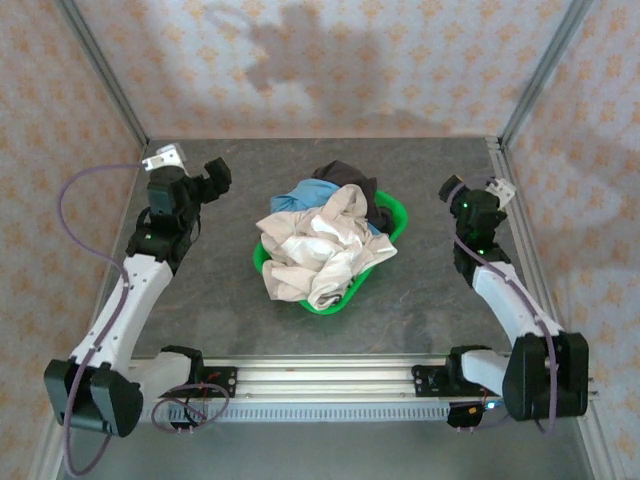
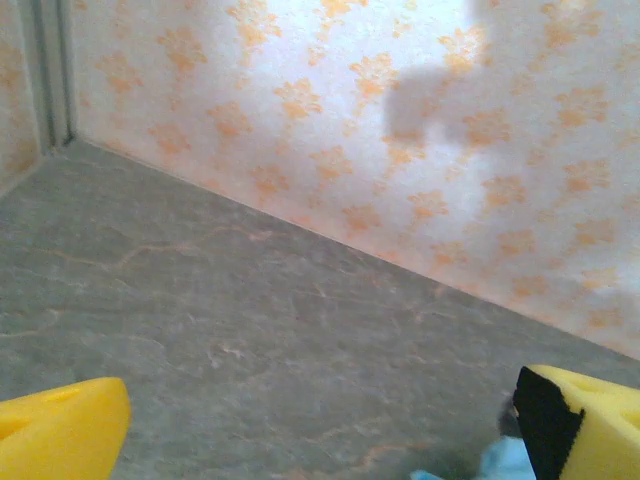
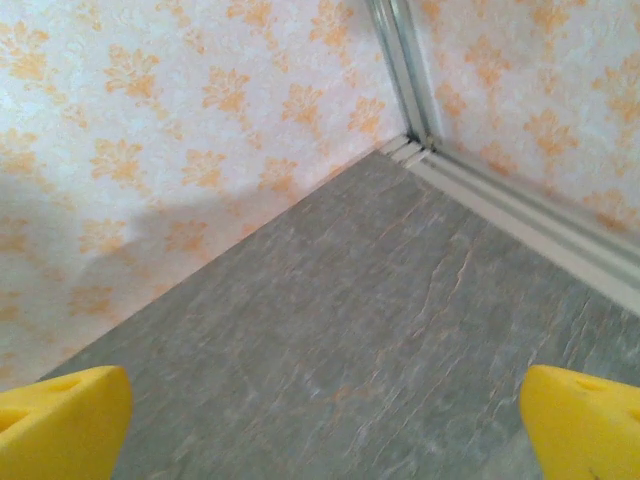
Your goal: Fold and stack the t-shirts
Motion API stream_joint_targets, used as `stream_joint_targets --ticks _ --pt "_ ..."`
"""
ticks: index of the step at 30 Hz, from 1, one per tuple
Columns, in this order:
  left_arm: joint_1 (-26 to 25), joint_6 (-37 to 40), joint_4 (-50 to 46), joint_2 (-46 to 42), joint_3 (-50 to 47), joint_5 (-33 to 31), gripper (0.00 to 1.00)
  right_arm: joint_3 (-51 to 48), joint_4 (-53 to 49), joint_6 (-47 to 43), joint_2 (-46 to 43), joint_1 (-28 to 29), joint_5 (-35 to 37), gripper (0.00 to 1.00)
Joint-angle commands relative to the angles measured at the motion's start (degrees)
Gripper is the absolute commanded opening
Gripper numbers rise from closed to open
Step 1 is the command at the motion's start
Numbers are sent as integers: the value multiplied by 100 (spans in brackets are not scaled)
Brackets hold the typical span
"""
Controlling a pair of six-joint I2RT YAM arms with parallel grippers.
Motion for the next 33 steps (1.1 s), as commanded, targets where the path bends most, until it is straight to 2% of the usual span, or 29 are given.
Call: stream_joint_targets --ticks 1,4,6,7,9,11,13,15,18,19,24,27,31,33 --pt "-1230 -58 -1503 -16 -59 -198 100 -31 -1099 395 -45 9 -1026 99" --pt "-2705 296 -2125 366 376 -887 100 26 -1448 298 -156 35 -1266 99" --pt "-3434 589 -2329 745 599 -674 100 -15 -1613 253 -278 35 -1166 99" --pt "-3902 630 -2477 963 745 -794 100 -39 -1718 277 -345 35 -975 99" --pt "-4675 672 -2762 1323 1052 -1199 100 -86 -1875 309 -451 35 -708 99" --pt "-5169 715 -2874 1595 1255 -1277 100 -129 -1977 307 -518 35 -491 99" --pt "-5312 696 -2802 1866 1351 -868 97 -163 -2034 300 -525 27 -379 99" --pt "-5375 634 -2738 2234 1496 -526 76 -209 -2006 328 -516 27 -347 99" --pt "-5510 592 -2918 2934 1934 -455 57 -285 -1969 365 -514 27 -338 99" --pt "-5553 542 -3009 3118 2106 -490 54 -303 -1959 367 -508 27 -329 99" --pt "-5763 454 -3299 3917 2870 -454 54 -377 -1985 366 -515 1 -262 99" --pt "-5755 359 -3517 4316 3106 -707 53 -420 -1951 374 -518 -8 -249 99" --pt "-5670 279 -3562 4589 3168 -828 52 -466 -1880 373 -507 -17 -281 99" --pt "-5549 219 -3561 4679 3125 -795 48 -474 -1877 380 -507 -17 -285 99"
